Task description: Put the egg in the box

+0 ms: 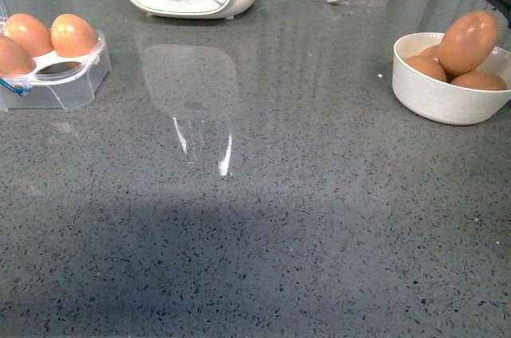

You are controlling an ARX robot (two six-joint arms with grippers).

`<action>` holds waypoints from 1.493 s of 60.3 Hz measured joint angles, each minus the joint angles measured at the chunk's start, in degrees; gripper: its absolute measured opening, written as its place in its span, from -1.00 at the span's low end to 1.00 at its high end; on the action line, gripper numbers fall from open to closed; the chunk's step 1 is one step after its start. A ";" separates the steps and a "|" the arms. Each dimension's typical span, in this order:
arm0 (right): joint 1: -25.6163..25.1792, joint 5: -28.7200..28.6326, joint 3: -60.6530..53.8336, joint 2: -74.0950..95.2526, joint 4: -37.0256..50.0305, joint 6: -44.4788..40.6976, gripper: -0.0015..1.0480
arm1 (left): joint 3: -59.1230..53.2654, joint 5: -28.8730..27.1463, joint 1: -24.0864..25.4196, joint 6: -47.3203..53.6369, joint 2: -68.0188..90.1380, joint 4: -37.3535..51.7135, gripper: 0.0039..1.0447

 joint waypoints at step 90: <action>1.40 -10.73 2.99 6.01 -3.74 1.27 -0.19 | 0.00 0.00 0.00 0.00 0.00 0.00 0.87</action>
